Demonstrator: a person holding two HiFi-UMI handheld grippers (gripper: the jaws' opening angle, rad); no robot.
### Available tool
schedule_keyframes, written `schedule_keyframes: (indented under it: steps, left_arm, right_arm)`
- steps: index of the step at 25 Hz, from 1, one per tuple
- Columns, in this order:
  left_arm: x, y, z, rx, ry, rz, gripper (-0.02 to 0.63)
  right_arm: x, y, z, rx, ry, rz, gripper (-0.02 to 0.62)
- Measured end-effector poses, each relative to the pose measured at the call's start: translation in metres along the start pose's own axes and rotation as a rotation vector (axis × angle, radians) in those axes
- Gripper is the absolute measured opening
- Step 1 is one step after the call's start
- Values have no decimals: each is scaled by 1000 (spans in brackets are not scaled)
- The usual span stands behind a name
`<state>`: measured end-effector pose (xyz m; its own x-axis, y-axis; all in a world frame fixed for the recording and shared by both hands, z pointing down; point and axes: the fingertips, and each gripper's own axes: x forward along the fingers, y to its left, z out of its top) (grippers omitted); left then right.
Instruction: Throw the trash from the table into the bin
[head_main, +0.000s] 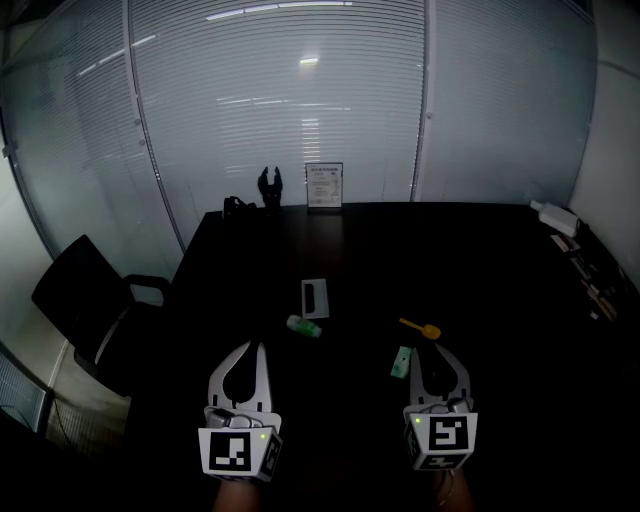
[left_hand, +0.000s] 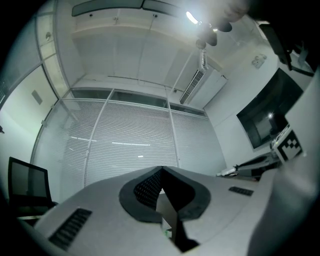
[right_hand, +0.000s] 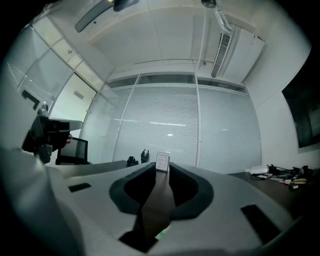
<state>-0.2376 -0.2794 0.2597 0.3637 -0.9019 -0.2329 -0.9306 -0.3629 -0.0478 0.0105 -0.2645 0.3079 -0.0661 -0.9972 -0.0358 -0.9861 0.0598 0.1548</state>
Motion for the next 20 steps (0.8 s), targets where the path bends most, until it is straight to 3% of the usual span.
schedule_keyframes:
  steps: [8,20]
  left_arm:
    - [27,1,-5,8,6,14,-3]
    - [48,15,-12,33,10,73,-3]
  right_arm:
    - [33,-19,-54,55,164,5,135]
    - [73,-30,-167,173,518,-20,224]
